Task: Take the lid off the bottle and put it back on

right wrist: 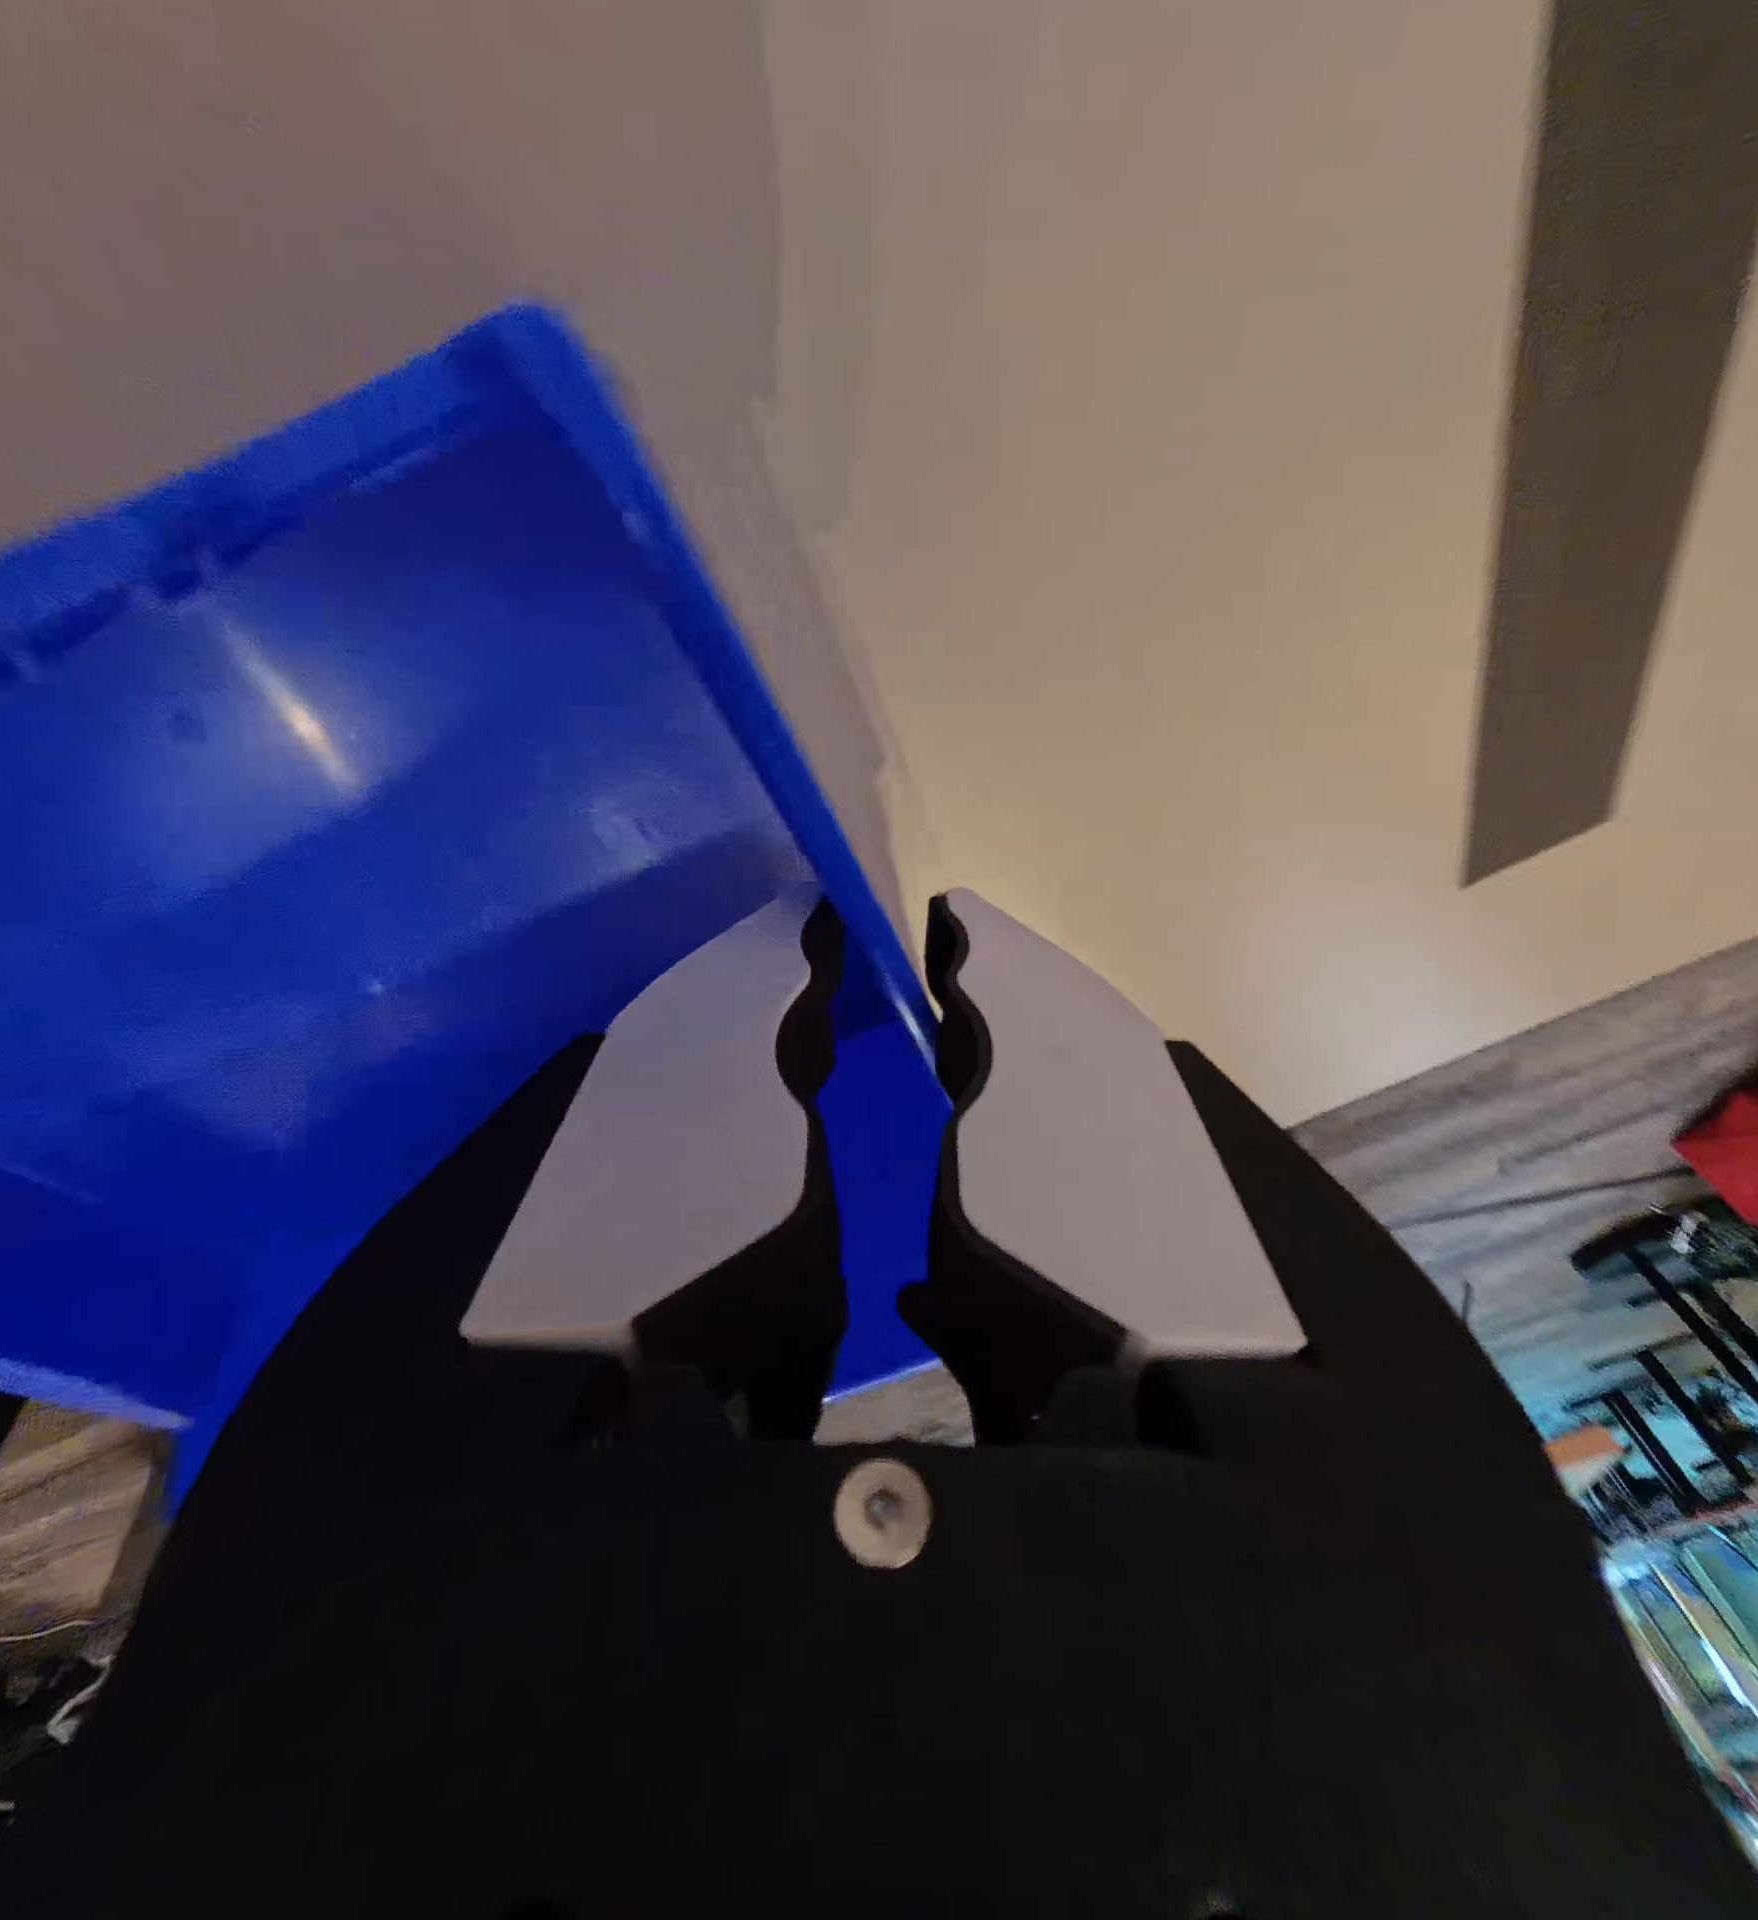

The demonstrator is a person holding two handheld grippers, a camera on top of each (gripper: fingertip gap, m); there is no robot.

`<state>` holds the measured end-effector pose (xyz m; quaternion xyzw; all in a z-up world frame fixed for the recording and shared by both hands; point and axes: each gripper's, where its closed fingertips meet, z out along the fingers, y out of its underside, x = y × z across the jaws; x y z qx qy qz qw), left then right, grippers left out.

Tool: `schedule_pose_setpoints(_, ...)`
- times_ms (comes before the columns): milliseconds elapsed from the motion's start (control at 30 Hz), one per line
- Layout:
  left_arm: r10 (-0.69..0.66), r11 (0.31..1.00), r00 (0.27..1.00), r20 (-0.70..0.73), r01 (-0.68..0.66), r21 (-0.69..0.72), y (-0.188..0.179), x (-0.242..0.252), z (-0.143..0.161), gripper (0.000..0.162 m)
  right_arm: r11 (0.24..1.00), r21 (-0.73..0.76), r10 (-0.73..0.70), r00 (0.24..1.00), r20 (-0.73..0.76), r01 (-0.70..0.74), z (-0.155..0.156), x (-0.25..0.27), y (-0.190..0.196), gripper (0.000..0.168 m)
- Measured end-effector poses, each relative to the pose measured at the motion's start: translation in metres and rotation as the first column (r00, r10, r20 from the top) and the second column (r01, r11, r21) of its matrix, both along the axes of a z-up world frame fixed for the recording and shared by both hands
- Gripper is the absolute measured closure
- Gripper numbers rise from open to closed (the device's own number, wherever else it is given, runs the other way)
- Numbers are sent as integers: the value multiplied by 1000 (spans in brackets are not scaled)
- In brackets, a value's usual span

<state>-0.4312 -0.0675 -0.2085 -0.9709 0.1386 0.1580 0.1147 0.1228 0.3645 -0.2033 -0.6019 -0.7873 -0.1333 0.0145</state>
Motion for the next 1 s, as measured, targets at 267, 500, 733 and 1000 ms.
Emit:
schedule_pose_setpoints(267, -86, 996, 990, -111, 85, -10, 60, -50, -1, 131, 995, 95, 14, 1000, -4, -13, 0, -71, 75, 149)
schedule_pose_setpoints(500, -144, 989, 976, -161, 139, -43, 97, -77, -2, 127, 991, 130, -35, 998, -55, 42, -1, -111, 125, 147)
schedule_pose_setpoints(733, -175, 985, 959, -224, 168, -50, 122, -90, -2, 124, 985, 165, -33, 998, -59, 42, -1, -133, 146, 147)
schedule_pose_setpoints(1000, -190, 982, 946, -262, 180, -61, 139, -97, -3, 122, 982, 183, -44, 996, -71, 57, -1, -142, 154, 146)
